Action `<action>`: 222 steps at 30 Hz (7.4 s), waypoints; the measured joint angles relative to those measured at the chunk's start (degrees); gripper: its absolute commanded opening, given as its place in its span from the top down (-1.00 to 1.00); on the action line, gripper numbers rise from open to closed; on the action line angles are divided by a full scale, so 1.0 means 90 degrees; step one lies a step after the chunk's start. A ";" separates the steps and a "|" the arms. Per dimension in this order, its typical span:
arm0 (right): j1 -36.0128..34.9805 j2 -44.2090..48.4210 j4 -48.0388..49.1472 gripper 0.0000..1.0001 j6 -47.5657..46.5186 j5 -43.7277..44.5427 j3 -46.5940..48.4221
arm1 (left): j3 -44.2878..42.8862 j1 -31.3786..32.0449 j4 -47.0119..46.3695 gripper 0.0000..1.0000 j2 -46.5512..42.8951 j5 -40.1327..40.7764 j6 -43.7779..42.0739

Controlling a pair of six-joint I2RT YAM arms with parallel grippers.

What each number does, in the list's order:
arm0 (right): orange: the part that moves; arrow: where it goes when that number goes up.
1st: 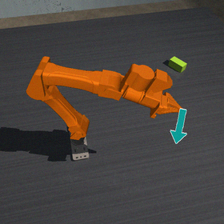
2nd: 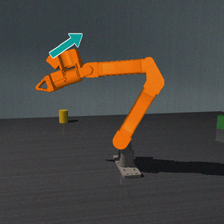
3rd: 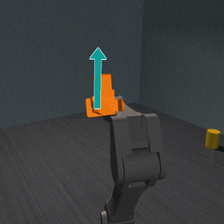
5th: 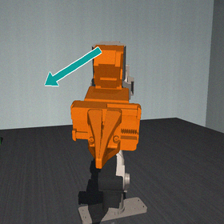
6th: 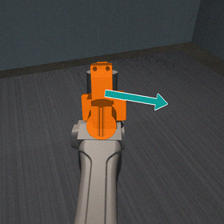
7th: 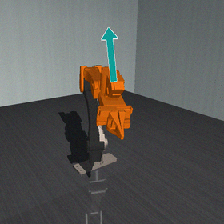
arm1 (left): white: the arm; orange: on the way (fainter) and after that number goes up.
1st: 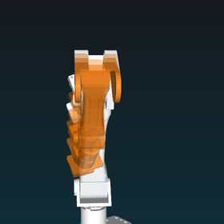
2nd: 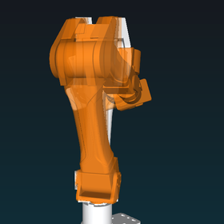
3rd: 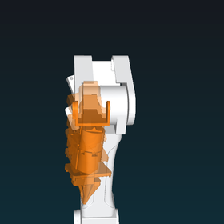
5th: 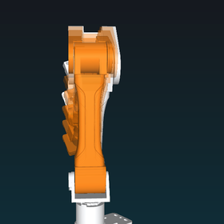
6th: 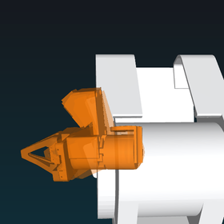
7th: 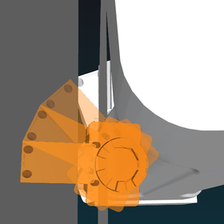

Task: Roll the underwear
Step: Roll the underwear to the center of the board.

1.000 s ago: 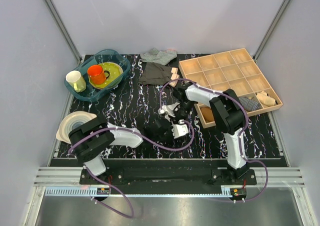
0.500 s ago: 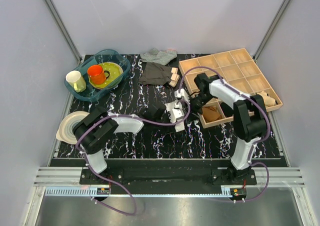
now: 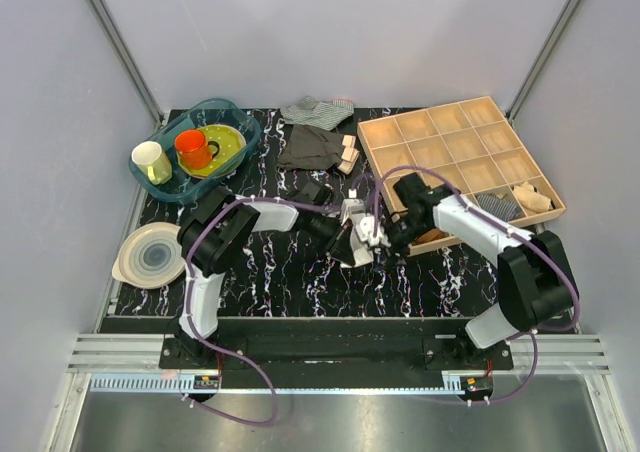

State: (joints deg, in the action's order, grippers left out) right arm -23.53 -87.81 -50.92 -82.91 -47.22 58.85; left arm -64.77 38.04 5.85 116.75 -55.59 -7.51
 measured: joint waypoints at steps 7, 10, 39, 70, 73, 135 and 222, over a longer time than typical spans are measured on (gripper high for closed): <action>-0.1331 -0.0034 0.1158 -0.26 -0.0653 0.0889 -0.0748 | -0.0510 -0.0192 0.0639 0.92 0.0503 -0.0651 0.0357; -0.1469 -0.0163 0.1642 -0.27 -0.0750 0.1297 -0.0923 | -0.0600 -0.0209 0.0840 0.91 0.0580 -0.0758 0.0413; -0.1681 -0.0466 0.2710 0.80 -0.0551 0.2147 -0.1171 | 0.1472 -0.0537 -0.1804 0.28 -0.0770 0.0233 0.2212; -0.0920 -0.1965 -0.0498 0.86 0.1059 0.1086 0.0816 | 0.4187 0.1780 -0.4354 0.11 -0.3315 0.3645 -0.1064; -0.0818 -0.2098 -0.0573 0.86 0.1132 0.1025 0.0911 | 0.3861 0.1836 -0.4158 0.10 -0.3014 0.3808 -0.1234; 0.0886 -0.0658 -0.0663 -0.15 0.1307 -0.0206 0.0695 | 0.0860 0.0306 -0.1129 1.00 -0.0658 0.0879 0.0364; 0.0061 -0.2084 -0.0544 0.19 0.1528 0.0418 0.0546 | 0.1231 0.2533 -0.1661 1.00 -0.1377 0.4806 -0.2424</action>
State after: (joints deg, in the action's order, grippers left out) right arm -22.98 -106.56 -55.81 -69.17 -43.46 63.77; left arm -53.69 60.84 -9.10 104.36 -12.34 -29.32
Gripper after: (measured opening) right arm 0.320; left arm 0.037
